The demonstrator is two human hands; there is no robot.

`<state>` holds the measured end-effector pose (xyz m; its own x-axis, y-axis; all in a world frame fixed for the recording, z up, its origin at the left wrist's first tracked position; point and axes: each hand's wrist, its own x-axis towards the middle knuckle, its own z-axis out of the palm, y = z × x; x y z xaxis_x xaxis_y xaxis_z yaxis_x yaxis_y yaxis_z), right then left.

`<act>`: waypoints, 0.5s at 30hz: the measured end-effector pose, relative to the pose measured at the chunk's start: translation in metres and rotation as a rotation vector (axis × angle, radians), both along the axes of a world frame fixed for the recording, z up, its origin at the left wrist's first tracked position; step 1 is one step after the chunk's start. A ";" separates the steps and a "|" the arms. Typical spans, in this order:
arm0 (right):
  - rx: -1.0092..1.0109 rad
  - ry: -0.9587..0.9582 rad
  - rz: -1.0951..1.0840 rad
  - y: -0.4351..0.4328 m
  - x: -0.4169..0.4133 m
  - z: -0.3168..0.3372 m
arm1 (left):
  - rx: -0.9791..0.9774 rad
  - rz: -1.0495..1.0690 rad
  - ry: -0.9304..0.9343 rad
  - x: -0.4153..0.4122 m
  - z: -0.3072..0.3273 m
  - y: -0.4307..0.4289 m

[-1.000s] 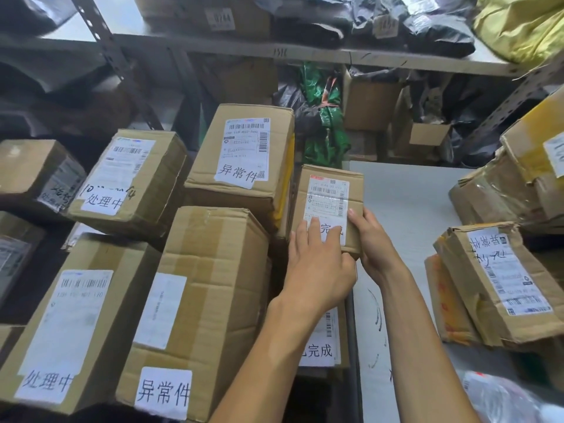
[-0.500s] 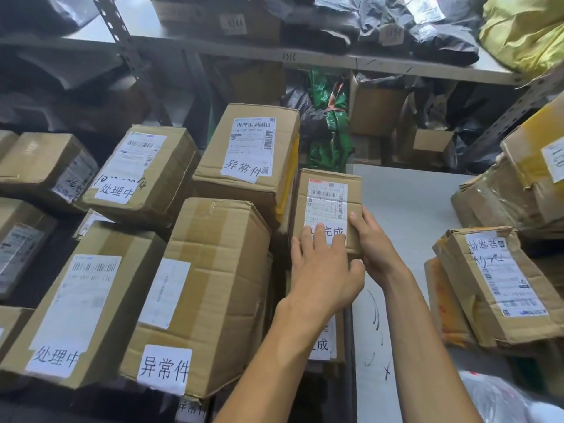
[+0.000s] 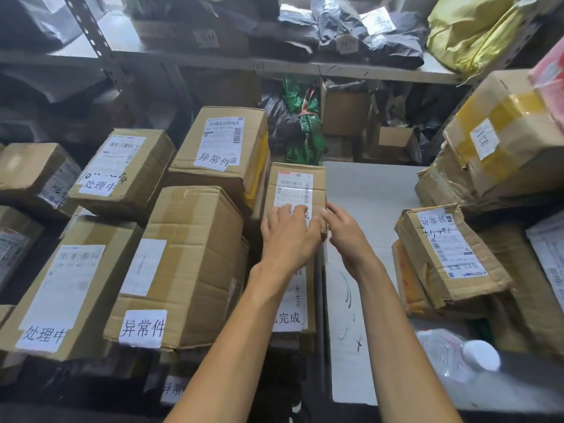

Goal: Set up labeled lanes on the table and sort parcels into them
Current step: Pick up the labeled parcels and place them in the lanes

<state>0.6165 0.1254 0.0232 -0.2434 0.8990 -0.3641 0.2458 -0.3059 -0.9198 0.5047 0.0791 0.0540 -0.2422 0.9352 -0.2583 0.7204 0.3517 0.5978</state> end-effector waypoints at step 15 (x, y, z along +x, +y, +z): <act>0.493 0.414 0.375 -0.116 -0.077 0.142 | 0.768 0.317 -0.344 -0.072 0.113 -0.151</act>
<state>0.5397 0.0094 0.1652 -0.5955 0.7639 0.2487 -0.1443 0.2028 -0.9685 0.4323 -0.0723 0.1670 -0.5429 0.7827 0.3042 0.3951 -0.0816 0.9150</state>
